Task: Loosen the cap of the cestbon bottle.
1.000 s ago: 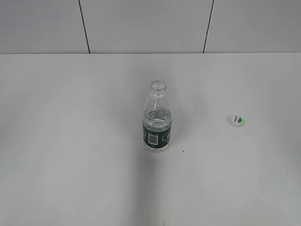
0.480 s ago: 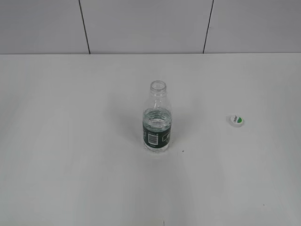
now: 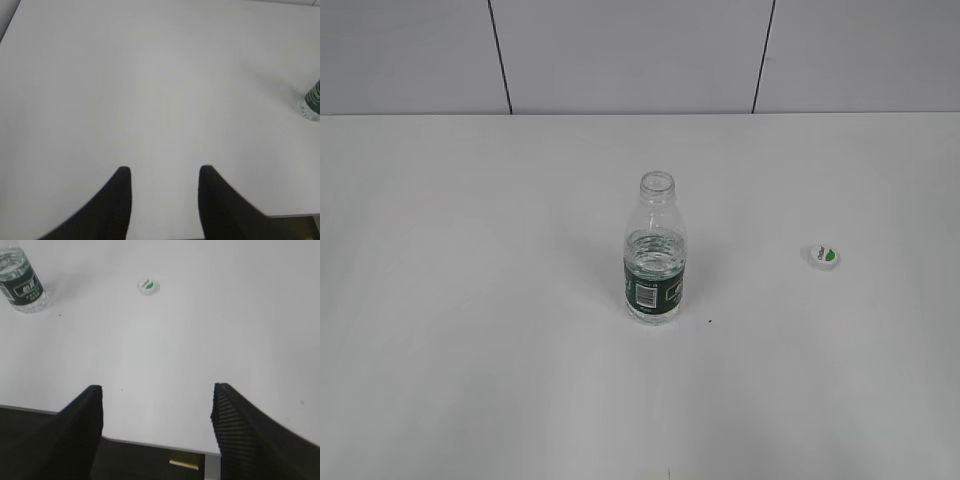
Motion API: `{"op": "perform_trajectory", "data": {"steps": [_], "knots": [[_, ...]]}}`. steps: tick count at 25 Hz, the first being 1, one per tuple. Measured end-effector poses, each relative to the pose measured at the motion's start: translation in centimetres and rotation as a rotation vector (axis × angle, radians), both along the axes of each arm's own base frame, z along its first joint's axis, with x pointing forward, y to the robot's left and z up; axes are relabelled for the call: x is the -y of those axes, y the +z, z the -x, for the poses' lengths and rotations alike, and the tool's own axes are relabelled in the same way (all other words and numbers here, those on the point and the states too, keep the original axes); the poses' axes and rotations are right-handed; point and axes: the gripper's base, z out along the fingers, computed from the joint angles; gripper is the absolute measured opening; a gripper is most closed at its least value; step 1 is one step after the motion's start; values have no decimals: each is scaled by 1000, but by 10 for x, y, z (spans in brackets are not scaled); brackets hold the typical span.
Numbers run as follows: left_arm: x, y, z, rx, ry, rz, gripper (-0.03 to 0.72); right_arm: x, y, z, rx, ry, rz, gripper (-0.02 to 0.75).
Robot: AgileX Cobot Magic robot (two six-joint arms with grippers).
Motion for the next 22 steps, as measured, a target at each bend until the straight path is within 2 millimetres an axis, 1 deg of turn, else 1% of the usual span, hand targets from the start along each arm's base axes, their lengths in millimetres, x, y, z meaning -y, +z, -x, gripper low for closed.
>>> {"op": "perform_trajectory", "data": {"steps": [4,5,9,14,17,22], "knots": [[0,1,1,38,-15,-7,282,2,0,18,122,10,-2,521],[0,1,0,48,-19,-8,282,3,-1,19,130,11,-1,521],[4,-1,-6,87,-49,-24,282,3,-2,19,128,13,2,521],[6,-2,-7,99,-75,-30,282,3,-4,18,124,10,8,521],[6,-2,-7,101,-77,-30,282,8,-4,17,130,-25,63,521],[6,-2,-7,100,-78,-31,271,12,-4,17,133,-63,86,521]]}}
